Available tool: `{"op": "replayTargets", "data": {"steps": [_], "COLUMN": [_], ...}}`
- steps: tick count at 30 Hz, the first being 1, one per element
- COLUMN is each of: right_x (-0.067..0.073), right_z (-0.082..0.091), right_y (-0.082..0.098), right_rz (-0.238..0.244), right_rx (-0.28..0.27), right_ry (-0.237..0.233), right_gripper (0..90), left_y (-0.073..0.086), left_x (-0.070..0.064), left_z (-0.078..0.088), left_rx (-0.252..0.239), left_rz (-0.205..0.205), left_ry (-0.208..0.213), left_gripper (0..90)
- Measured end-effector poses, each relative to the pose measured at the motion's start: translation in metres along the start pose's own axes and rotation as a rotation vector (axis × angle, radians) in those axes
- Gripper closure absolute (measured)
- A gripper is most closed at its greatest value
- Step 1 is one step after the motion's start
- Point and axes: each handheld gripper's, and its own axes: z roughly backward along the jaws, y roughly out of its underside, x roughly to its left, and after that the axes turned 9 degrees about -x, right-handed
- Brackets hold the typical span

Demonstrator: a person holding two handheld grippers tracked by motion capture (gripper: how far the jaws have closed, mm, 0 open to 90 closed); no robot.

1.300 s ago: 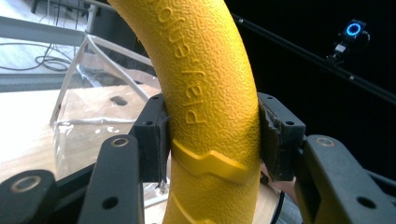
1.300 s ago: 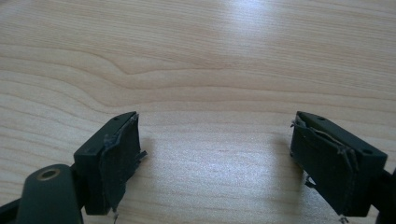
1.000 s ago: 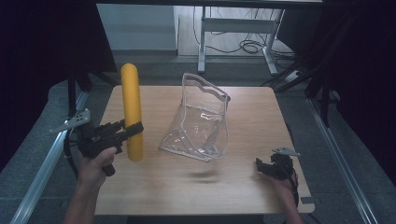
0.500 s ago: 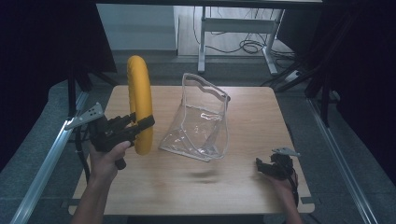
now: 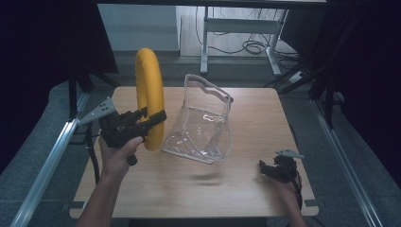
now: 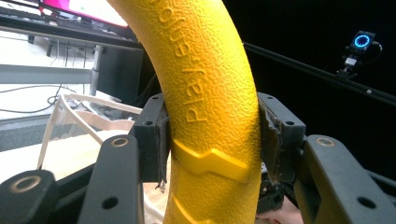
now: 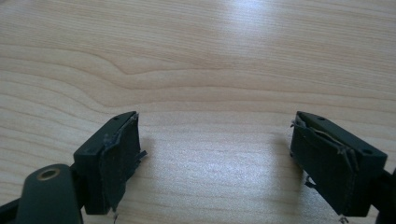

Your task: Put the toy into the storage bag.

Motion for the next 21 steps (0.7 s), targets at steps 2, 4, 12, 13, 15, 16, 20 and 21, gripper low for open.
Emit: {"op": "replayTargets", "data": {"steps": [2, 4, 12, 13, 15, 16, 20, 21], "right_x": [0.000, 0.000, 0.000, 0.000, 0.000, 0.000, 0.000, 0.000], "right_z": [0.000, 0.000, 0.000, 0.000, 0.000, 0.000, 0.000, 0.000], "right_y": [0.000, 0.000, 0.000, 0.000, 0.000, 0.000, 0.000, 0.000], "right_rz": [-0.001, -0.003, -0.003, -0.004, -0.004, -0.005, -0.004, -0.004], "right_rx": [0.000, -0.001, 0.001, 0.001, 0.001, 0.001, 0.001, 0.001], "right_ry": [0.002, 0.001, 0.001, 0.001, 0.001, 0.001, 0.001, 0.001], "right_gripper": [16.2, 16.2, 16.2, 16.2, 16.3, 16.3, 16.3, 16.3], "left_y": [-0.001, -0.002, -0.007, -0.008, -0.009, -0.010, -0.013, -0.013], "left_x": [-0.001, -0.003, -0.012, -0.013, -0.014, -0.015, -0.019, -0.020], "left_z": [-0.003, -0.006, -0.018, -0.019, -0.021, -0.022, -0.026, -0.027], "left_rx": [-0.003, -0.003, -0.007, -0.007, -0.005, -0.004, -0.004, -0.006], "left_rz": [0.001, 0.001, -0.014, -0.014, -0.016, -0.017, -0.026, -0.026], "left_ry": [0.001, 0.007, 0.014, 0.014, 0.017, 0.019, 0.024, 0.023], "left_gripper": [50.5, 50.6, 50.5, 50.6, 50.5, 50.5, 50.5, 50.5]}}
